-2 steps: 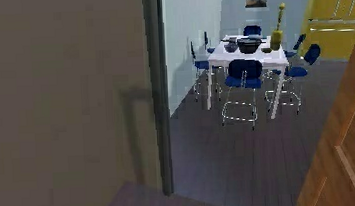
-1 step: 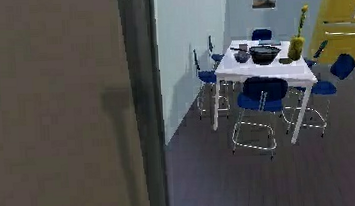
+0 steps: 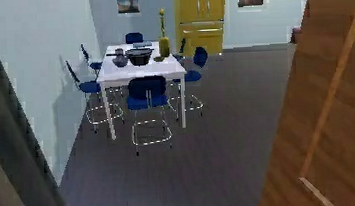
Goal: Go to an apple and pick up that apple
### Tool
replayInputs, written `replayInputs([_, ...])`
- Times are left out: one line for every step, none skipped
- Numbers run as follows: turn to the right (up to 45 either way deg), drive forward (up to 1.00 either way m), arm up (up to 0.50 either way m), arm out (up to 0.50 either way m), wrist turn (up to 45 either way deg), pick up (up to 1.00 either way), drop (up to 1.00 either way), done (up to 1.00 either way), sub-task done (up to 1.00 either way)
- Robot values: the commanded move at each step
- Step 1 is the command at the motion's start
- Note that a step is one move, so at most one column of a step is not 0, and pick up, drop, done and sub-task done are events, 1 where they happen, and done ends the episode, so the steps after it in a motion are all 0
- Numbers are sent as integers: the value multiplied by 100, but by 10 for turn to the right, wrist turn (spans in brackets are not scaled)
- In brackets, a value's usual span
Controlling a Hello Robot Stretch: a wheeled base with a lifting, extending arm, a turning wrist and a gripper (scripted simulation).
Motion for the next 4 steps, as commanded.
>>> replayInputs([0, 100, 0, 0, 0, 0, 0, 0, 0])
replayInputs([60, 0, 0, 0, 0, 0, 0, 0, 0])
replayInputs([0, 20, 0, 0, 0, 0, 0, 0, 0])
replayInputs([450, 0, 0, 0, 0, 0, 0, 0, 0])
